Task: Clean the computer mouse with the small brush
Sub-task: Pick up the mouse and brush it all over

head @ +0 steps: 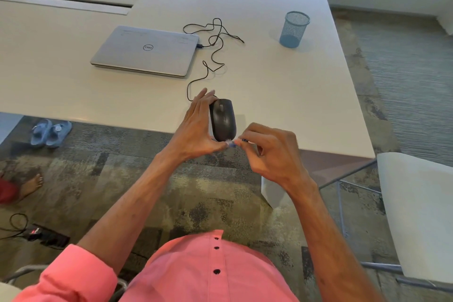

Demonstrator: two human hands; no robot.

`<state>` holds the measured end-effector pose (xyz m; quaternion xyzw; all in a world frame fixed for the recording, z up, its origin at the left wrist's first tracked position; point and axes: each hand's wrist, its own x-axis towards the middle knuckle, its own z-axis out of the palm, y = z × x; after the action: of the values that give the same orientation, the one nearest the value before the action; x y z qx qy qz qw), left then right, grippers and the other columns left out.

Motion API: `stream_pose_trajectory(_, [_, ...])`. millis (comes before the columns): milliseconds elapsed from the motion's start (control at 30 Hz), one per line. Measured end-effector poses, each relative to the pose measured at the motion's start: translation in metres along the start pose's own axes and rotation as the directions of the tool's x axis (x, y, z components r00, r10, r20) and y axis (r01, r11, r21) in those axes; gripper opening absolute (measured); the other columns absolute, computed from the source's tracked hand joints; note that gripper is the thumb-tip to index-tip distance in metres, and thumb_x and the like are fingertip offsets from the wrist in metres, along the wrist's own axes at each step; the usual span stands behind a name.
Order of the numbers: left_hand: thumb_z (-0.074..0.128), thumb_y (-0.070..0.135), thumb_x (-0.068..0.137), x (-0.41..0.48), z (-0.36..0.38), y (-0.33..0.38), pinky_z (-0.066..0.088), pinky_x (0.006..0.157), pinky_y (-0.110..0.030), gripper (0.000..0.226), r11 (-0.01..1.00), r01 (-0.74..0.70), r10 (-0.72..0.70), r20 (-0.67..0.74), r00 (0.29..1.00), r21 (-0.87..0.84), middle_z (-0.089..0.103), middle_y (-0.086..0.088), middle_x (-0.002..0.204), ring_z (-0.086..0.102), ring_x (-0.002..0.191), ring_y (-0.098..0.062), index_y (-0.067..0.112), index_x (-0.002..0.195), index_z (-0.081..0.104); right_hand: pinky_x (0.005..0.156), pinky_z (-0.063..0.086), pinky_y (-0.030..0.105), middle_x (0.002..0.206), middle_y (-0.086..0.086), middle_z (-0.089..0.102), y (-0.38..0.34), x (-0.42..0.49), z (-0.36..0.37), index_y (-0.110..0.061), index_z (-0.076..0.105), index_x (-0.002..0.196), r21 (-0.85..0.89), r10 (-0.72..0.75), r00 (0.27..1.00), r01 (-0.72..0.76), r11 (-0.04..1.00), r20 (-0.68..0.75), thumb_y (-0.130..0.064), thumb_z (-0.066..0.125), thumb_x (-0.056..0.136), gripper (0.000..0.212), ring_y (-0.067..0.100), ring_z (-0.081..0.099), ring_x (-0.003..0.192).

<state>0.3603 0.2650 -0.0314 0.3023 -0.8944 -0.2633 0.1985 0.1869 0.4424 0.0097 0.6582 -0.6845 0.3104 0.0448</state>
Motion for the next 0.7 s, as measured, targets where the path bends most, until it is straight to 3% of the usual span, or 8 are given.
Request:
stream_pose_trajectory(67, [0.091, 0.075, 0.069, 0.001, -0.001, -0.001, 0.019, 0.142, -0.043, 0.134, 1.0, -0.001, 0.001, -0.009, 1.0, -0.01, 0.022, -0.002, 0.187, 0.004, 0.178, -0.018, 0.013, 0.169, 0.028, 0.052, 0.053, 0.037, 0.089, -0.012, 0.076, -0.001, -0.004, 0.0, -0.023, 0.087, 0.096, 0.017, 0.013, 1.0, -0.014, 1.0, 0.003, -0.028, 0.077, 0.105, 0.014, 0.009, 0.057, 0.059])
stream_pose_trajectory(167, [0.09, 0.073, 0.07, 0.002, -0.002, -0.001, 0.018, 0.142, -0.043, 0.133, 1.0, -0.008, 0.008, 0.009, 1.0, 0.013, 0.021, -0.003, 0.187, 0.003, 0.178, -0.018, 0.012, 0.169, 0.028, 0.052, 0.052, 0.032, 0.1, -0.012, 0.078, -0.005, -0.005, 0.001, -0.022, 0.086, 0.104, 0.104, 0.001, 0.989, 0.014, 0.995, -0.145, -0.028, 0.075, 0.109, 0.013, 0.009, 0.057, 0.057])
stream_pose_trajectory(267, [0.091, 0.07, 0.071, 0.0, -0.002, 0.002, 0.018, 0.143, -0.045, 0.134, 1.0, 0.001, -0.002, 0.055, 0.998, 0.014, 0.02, -0.004, 0.187, 0.001, 0.178, -0.019, 0.009, 0.17, 0.027, 0.051, 0.048, 0.03, 0.11, -0.009, 0.081, -0.008, 0.002, 0.004, -0.021, 0.086, 0.113, -0.03, -0.07, 0.965, 0.064, 0.997, -0.251, -0.03, 0.073, 0.112, 0.016, 0.015, 0.058, 0.055])
stream_pose_trajectory(367, [0.093, 0.066, 0.073, -0.002, -0.001, 0.005, 0.02, 0.143, -0.047, 0.13, 1.0, -0.008, 0.008, 0.042, 0.999, 0.007, 0.022, -0.005, 0.187, 0.002, 0.178, -0.019, 0.008, 0.169, 0.029, 0.052, 0.047, 0.029, 0.113, -0.01, 0.082, -0.008, 0.002, 0.007, -0.021, 0.085, 0.116, -0.191, -0.157, 0.965, 0.118, 0.974, -0.209, -0.031, 0.074, 0.111, 0.016, 0.014, 0.065, 0.064])
stream_pose_trajectory(467, [0.082, 0.078, 0.071, -0.002, -0.003, 0.007, 0.018, 0.142, -0.043, 0.132, 1.0, -0.004, 0.003, 0.016, 1.0, 0.021, 0.022, -0.006, 0.186, 0.003, 0.178, -0.02, 0.007, 0.17, 0.029, 0.054, 0.052, 0.029, 0.108, -0.01, 0.081, -0.006, -0.005, 0.007, -0.02, 0.086, 0.114, -0.113, -0.181, 0.977, 0.169, 0.979, -0.109, -0.029, 0.078, 0.108, 0.014, 0.014, 0.068, 0.065])
stream_pose_trajectory(567, [0.091, 0.074, 0.071, -0.004, -0.004, 0.005, 0.019, 0.143, -0.048, 0.135, 1.0, -0.001, 0.001, 0.031, 1.0, 0.025, 0.022, -0.007, 0.187, 0.004, 0.178, -0.023, 0.006, 0.171, 0.029, 0.054, 0.046, 0.026, 0.1, -0.011, 0.078, -0.01, -0.005, 0.005, -0.022, 0.085, 0.104, -0.017, -0.132, 0.991, 0.131, 0.991, -0.03, -0.031, 0.074, 0.11, 0.016, 0.013, 0.061, 0.059])
stream_pose_trajectory(633, [0.1, 0.062, 0.074, -0.005, -0.002, 0.003, 0.02, 0.143, -0.051, 0.132, 0.999, -0.016, 0.014, 0.044, 0.999, 0.037, 0.022, -0.008, 0.187, 0.004, 0.178, -0.023, 0.005, 0.171, 0.029, 0.056, 0.038, 0.02, 0.101, -0.011, 0.078, -0.014, -0.001, 0.003, -0.021, 0.084, 0.103, -0.005, -0.095, 0.99, 0.095, 0.995, -0.103, -0.032, 0.071, 0.112, 0.019, 0.011, 0.056, 0.056])
stream_pose_trajectory(700, [0.1, 0.057, 0.076, -0.007, -0.001, 0.003, 0.02, 0.143, -0.052, 0.132, 0.999, -0.02, 0.018, 0.053, 0.998, 0.045, 0.02, -0.007, 0.187, 0.002, 0.178, -0.022, 0.005, 0.172, 0.027, 0.055, 0.04, 0.021, 0.109, -0.011, 0.079, -0.017, 0.005, 0.001, -0.021, 0.085, 0.11, -0.038, -0.106, 0.98, 0.101, 0.994, -0.169, -0.033, 0.069, 0.113, 0.02, 0.012, 0.057, 0.056])
